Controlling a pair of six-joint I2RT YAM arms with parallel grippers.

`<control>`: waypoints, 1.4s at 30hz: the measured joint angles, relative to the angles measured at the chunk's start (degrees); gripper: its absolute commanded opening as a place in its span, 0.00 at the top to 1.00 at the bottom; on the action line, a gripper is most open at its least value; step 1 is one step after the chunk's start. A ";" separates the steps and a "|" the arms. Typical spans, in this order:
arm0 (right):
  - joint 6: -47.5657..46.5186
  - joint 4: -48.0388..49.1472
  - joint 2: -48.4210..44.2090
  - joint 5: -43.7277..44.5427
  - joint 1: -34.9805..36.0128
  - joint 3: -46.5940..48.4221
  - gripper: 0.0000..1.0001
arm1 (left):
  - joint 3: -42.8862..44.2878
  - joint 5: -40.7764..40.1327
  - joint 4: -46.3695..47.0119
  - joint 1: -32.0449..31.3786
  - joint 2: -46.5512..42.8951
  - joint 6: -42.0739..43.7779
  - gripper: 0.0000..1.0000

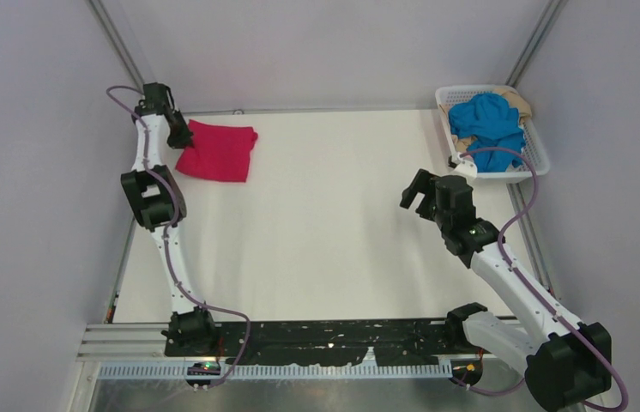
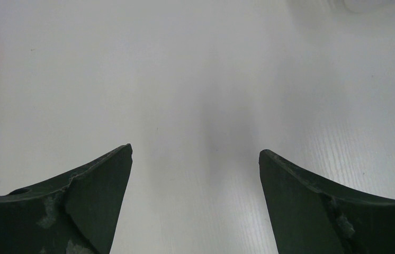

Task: Fold and stack the t-shirts
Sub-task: Put the neatly folded tshirt into the corner of the board with the left arm, then reset both arms

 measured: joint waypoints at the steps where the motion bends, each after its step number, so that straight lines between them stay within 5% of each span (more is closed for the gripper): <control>1: 0.00 0.00 0.00 0.20 0.00 0.00 0.05 | 0.79 0.63 -0.04 0.31 0.33 0.04 1.00; 13: 0.04 -0.46 0.00 1.25 -0.02 0.00 0.05 | 3.10 3.26 0.26 2.73 1.81 -0.83 1.00; 16: 0.04 -0.79 0.00 1.44 -0.02 0.00 0.05 | 3.10 3.98 0.42 3.41 1.88 -1.29 0.83; 24: 0.00 -1.51 0.00 1.64 -0.02 0.00 0.05 | 3.17 3.45 1.90 3.98 1.88 -1.92 0.02; 32: -0.24 -1.88 -0.92 1.81 -0.02 -0.24 0.05 | -0.07 2.14 1.44 3.39 -3.65 -2.51 0.00; 38: -0.59 -1.55 -3.15 1.66 -0.02 -2.08 0.05 | -13.77 -1.01 2.75 -1.20 -22.27 -2.51 0.00; 42: -1.11 -1.44 -6.03 0.96 -0.02 -4.66 0.05 | -32.11 -3.96 9.03 -9.33 -40.11 -4.44 0.00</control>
